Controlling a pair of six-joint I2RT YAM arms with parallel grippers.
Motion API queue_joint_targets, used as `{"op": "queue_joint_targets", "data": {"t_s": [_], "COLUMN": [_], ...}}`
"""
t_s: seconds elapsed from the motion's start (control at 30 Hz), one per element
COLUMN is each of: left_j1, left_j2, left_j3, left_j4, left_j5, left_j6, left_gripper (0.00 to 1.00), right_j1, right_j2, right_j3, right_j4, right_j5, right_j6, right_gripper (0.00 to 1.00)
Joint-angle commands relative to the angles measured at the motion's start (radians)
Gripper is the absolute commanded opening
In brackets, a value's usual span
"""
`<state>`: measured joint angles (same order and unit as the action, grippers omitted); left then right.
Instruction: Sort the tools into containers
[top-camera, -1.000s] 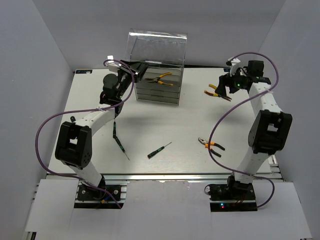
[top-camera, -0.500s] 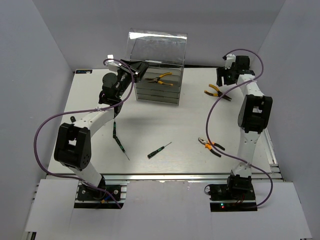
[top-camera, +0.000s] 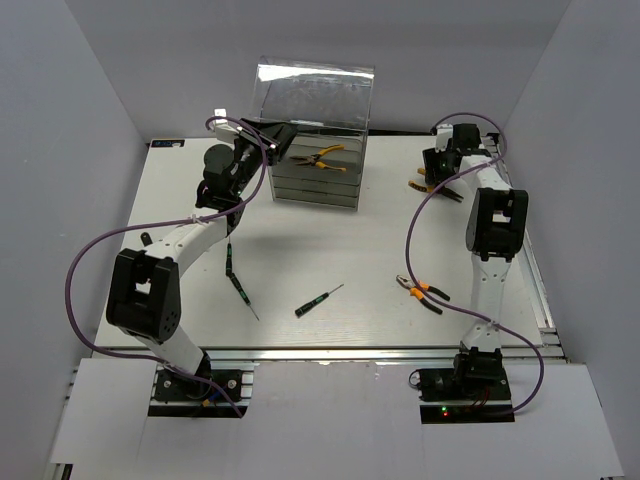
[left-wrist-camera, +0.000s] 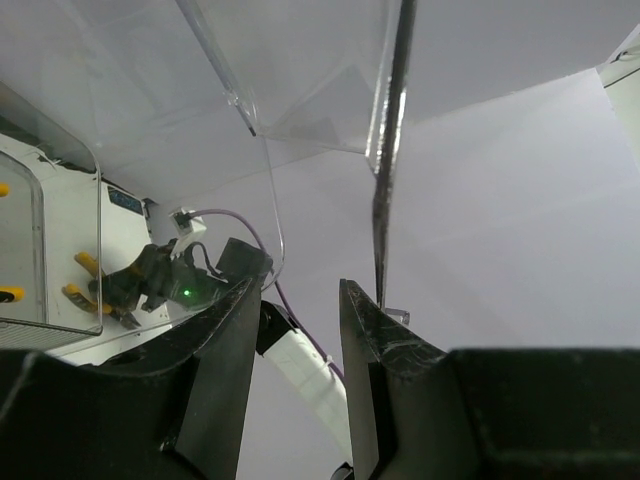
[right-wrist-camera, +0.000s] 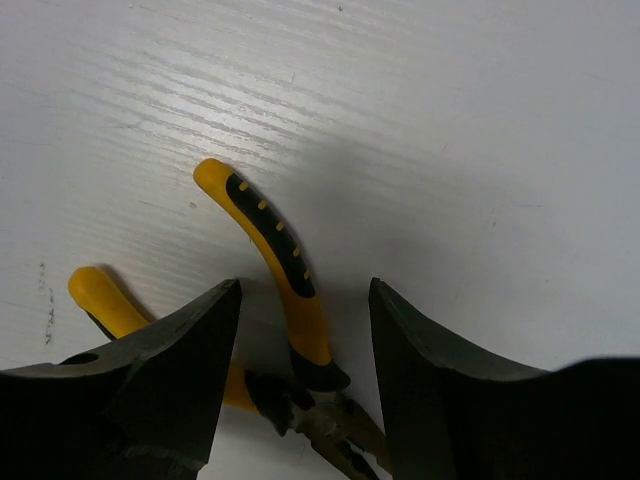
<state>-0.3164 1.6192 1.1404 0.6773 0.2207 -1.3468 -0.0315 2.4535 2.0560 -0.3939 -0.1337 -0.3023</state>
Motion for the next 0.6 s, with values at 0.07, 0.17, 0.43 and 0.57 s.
{"op": "queue_joint_targets", "data": {"t_s": [0.07,0.17,0.43,0.57], "left_j1": [-0.003,-0.003,-0.003,-0.003], "left_j2": [-0.068,-0.065,-0.065,-0.07], "left_j3": [0.027,0.025,0.039,0.041], "left_j4": [0.01,0.01,0.01,0.01], "left_j5": [0.002,0.003,0.008,0.005], "left_j6": [0.002,-0.003,-0.003,-0.003], "left_gripper": [0.48,0.48,0.48,0.48], "right_j1": [-0.001,-0.001,-0.001,-0.001], "right_j2": [-0.027,-0.034,-0.085,-0.209], "right_j3": [-0.059,-0.088,-0.125,-0.218], "right_j4": [-0.034,-0.063,-0.102,-0.06], "right_j5": [0.046,0.039,-0.029,-0.078], "right_j6": [-0.04,-0.069,-0.095,-0.09], "right_gripper": [0.56,0.46,0.11,0.0]}}
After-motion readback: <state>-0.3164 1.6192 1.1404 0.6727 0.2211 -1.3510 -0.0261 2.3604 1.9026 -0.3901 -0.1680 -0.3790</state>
